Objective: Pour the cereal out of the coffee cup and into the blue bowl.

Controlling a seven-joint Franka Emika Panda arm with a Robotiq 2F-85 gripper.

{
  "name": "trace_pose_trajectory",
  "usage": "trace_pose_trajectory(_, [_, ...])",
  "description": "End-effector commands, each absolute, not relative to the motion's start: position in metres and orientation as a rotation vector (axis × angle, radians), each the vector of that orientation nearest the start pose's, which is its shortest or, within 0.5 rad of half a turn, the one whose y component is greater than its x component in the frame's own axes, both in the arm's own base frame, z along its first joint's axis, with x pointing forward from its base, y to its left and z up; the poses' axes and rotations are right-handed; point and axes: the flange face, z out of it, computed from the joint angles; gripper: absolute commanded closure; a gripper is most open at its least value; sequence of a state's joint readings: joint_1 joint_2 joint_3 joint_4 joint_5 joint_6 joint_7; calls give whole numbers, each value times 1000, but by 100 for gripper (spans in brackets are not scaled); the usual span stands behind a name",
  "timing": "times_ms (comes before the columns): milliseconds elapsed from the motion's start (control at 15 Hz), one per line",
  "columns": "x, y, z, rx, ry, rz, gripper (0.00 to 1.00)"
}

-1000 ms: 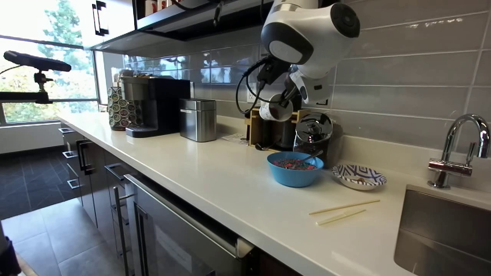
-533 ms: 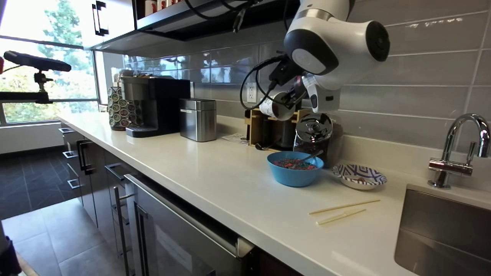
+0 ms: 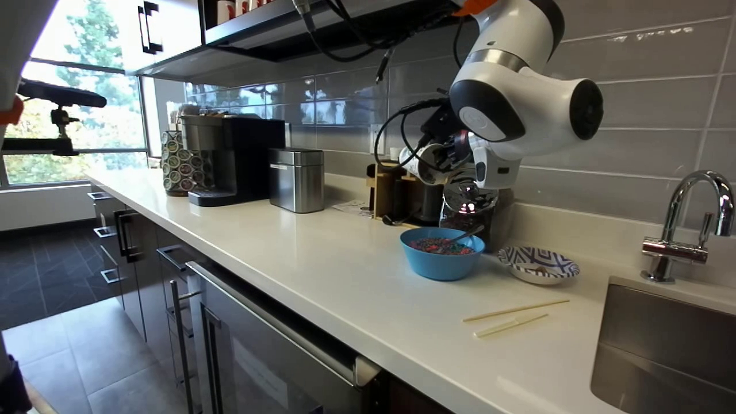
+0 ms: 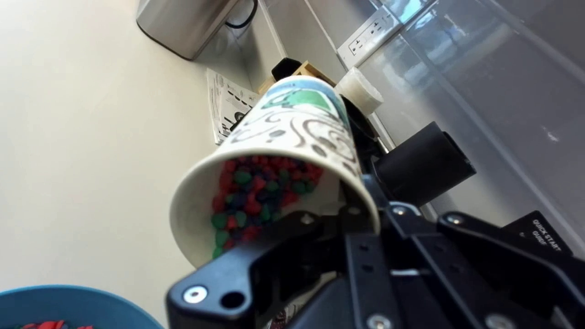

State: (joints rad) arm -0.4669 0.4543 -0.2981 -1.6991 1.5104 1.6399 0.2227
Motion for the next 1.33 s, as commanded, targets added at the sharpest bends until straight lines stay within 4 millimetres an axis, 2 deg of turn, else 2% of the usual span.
trace_pose_trajectory(0, [572, -366, 374, -1224, 1222, 53, 100])
trace_pose_trajectory(333, [580, -373, 368, -1173, 1212, 90, 100])
trace_pose_trajectory(733, [575, -394, 354, -1128, 1251, 141, 100])
trace_pose_trajectory(1267, [570, -402, 337, -1100, 1251, 222, 100])
